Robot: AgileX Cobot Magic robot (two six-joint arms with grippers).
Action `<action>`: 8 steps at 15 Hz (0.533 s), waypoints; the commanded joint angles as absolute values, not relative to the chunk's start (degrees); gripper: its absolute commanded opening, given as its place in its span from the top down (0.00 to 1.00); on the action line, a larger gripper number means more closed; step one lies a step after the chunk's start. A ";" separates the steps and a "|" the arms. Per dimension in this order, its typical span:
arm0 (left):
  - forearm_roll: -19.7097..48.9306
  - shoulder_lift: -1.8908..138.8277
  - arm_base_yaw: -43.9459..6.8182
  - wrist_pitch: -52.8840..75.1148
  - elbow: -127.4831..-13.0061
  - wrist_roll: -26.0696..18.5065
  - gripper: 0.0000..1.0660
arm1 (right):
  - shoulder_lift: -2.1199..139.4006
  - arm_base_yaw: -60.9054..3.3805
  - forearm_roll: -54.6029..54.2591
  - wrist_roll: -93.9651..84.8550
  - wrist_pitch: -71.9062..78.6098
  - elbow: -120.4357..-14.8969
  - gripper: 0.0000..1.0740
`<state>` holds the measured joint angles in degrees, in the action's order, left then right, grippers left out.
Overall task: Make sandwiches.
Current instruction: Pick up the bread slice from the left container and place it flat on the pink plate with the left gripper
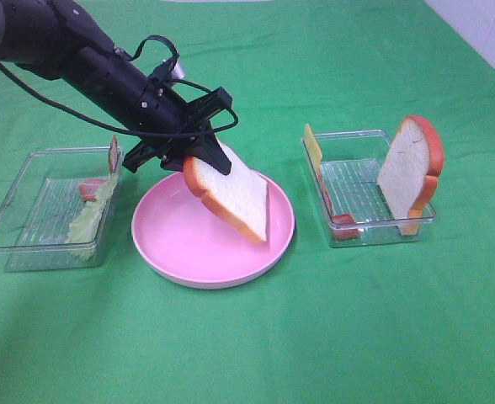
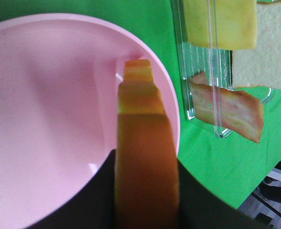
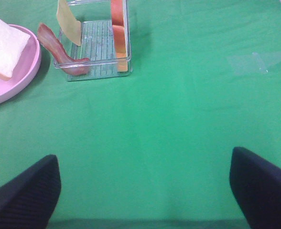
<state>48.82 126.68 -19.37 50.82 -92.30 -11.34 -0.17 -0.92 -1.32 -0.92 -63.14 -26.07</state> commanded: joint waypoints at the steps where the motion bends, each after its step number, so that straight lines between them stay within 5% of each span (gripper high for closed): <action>1: 50.94 127.94 -19.65 50.94 -92.13 -12.20 1.00 | -1.60 -0.80 -1.43 -1.09 -63.14 -25.90 0.14; 8: 50.94 128.11 -19.65 51.11 -92.13 -11.97 1.00 | -1.60 -0.80 -1.43 -1.09 -63.14 -25.90 0.14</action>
<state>50.02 128.11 -19.37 50.82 -92.30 -12.03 -0.17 -0.92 -1.32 -0.92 -63.14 -26.07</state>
